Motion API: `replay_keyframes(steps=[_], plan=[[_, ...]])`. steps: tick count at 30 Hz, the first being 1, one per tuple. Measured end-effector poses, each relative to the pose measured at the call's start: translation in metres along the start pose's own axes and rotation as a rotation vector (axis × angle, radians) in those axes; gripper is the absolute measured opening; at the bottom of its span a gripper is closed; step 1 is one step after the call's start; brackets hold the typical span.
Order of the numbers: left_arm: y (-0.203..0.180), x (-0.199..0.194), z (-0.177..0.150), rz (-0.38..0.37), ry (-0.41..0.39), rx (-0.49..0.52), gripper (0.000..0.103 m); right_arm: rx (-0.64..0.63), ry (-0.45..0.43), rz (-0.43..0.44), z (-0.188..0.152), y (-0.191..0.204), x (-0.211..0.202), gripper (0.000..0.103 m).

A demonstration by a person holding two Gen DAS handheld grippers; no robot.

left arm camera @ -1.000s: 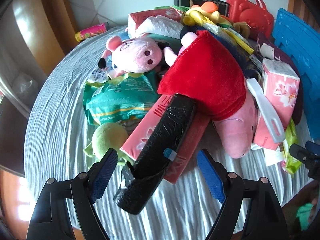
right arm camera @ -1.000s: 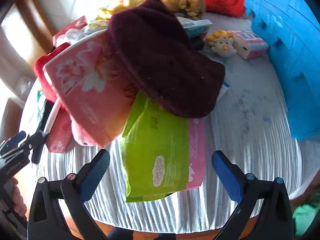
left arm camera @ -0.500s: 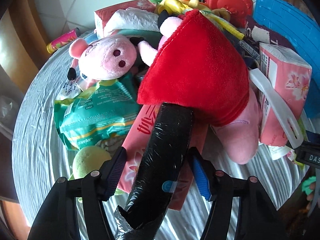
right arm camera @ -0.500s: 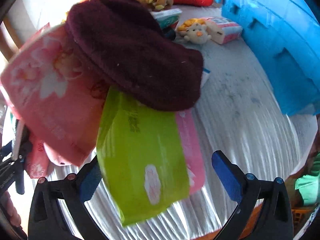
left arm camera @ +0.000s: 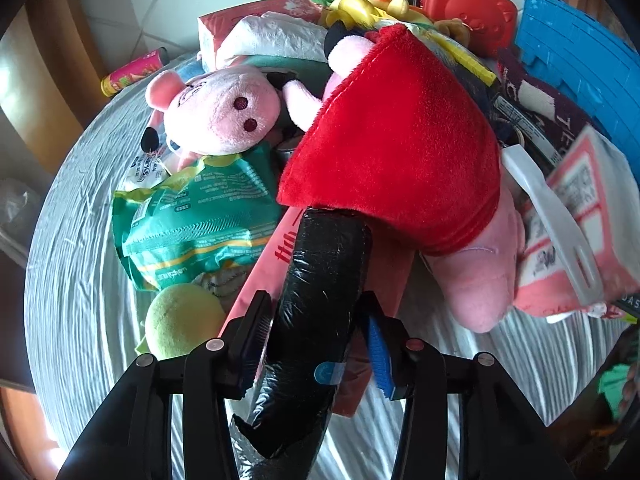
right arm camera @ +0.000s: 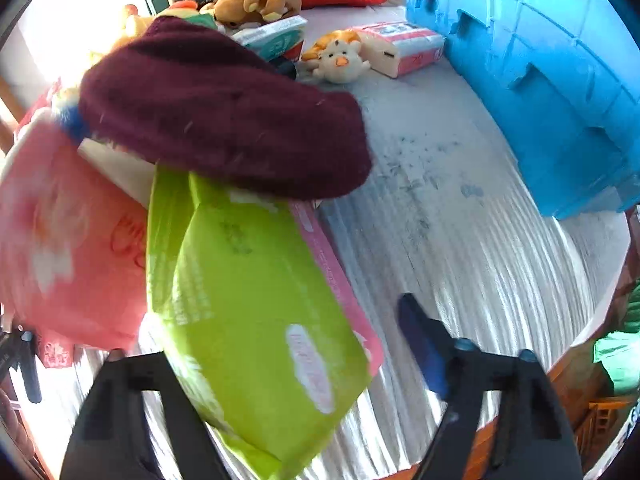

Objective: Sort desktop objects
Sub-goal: 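Grasp the black taped cylinder with the left tool, then grasp the green wipes pack with the right tool while the left lifts the cylinder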

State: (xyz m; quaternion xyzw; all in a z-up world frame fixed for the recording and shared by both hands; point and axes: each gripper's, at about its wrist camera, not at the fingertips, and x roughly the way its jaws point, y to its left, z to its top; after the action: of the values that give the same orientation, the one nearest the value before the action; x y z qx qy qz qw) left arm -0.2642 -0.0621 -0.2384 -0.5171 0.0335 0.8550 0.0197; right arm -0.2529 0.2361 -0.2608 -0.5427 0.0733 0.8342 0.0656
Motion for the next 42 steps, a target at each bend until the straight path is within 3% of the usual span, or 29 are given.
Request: replay_keyframes(steps=[2,7,28,36,42], plan=[[-0.002,0.000,0.001,0.006,-0.008,0.005,0.041,-0.011,0.001,0.009,0.000,0.001,0.002,0.052],[-0.005,-0.004,-0.001,0.018,-0.016,0.000,0.039,-0.038,0.005,0.033,0.001,0.003,0.007,0.046],[0.000,-0.010,-0.005,0.067,-0.063,-0.019,0.036,-0.067,-0.027,0.070,0.000,0.000,0.010,0.045],[0.000,-0.038,-0.004,0.087,-0.123,-0.037,0.035,-0.135,-0.048,0.071,0.001,0.010,-0.008,0.034],[-0.015,-0.074,-0.001,0.089,-0.193,-0.049,0.035,-0.186,-0.121,0.105,0.006,0.012,-0.042,0.027]])
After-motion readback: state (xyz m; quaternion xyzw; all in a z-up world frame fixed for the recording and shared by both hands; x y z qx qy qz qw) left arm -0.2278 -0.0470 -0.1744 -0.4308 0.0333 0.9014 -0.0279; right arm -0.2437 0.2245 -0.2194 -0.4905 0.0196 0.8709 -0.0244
